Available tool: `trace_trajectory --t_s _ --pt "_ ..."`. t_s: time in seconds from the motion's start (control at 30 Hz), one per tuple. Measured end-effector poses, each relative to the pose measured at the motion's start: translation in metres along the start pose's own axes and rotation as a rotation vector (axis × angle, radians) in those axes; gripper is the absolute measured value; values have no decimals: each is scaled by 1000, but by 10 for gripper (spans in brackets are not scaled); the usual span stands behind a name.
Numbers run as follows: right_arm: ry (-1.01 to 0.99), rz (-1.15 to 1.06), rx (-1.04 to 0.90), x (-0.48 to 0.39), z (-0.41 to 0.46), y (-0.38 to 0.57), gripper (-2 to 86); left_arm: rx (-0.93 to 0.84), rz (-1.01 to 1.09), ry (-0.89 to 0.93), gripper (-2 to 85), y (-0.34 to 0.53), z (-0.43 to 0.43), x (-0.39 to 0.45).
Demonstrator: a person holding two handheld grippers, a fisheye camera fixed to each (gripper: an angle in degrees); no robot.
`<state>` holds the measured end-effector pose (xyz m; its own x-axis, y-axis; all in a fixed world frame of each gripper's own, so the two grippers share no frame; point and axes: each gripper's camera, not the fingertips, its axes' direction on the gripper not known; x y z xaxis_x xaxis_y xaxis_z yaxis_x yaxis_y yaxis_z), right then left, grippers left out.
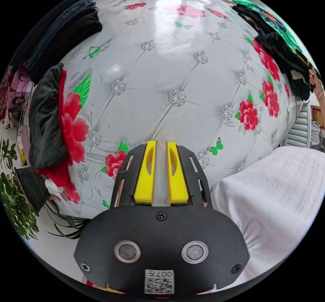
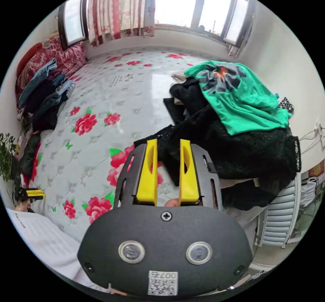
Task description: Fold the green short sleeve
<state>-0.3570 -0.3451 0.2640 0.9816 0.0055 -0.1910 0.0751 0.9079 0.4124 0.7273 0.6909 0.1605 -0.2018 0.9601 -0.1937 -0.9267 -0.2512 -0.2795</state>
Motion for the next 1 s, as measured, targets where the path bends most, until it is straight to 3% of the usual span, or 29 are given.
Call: trace_trajectory --t_s 0.2,0.3,0.33,0.43,0.5,0.6,0.67,0.73,0.8,0.87,1.0 --pt "181 99 58 94 1 -76 68 -33 15 -47 47 -13 -10 11" --pt "205 181 -110 133 47 -91 58 -53 17 -61 46 -18 -13 13" --pt "175 222 -271 147 79 -87 49 -56 15 -61 46 -19 -13 13" --pt "200 200 -246 147 93 -77 19 -78 -10 -48 46 -22 -14 9" --pt "110 212 -221 146 87 -77 9 -97 -36 -28 46 -23 -14 2" --pt "-99 101 23 119 32 -69 1 -106 -48 -7 47 -21 -13 -6" --pt "-235 -66 188 77 -22 -49 -1 -97 -46 -6 48 -17 -12 -9" --pt "-240 -223 232 38 -49 -29 -2 -82 -41 -14 49 -11 -11 -11" --pt "-362 -308 236 5 -67 -5 -2 -49 -50 -23 52 1 -8 -15" --pt "-636 -422 204 -42 -77 35 -2 -8 -65 -36 51 13 -8 -18" --pt "-1002 -551 24 -128 -68 104 0 237 -12 108 81 60 -27 -17"
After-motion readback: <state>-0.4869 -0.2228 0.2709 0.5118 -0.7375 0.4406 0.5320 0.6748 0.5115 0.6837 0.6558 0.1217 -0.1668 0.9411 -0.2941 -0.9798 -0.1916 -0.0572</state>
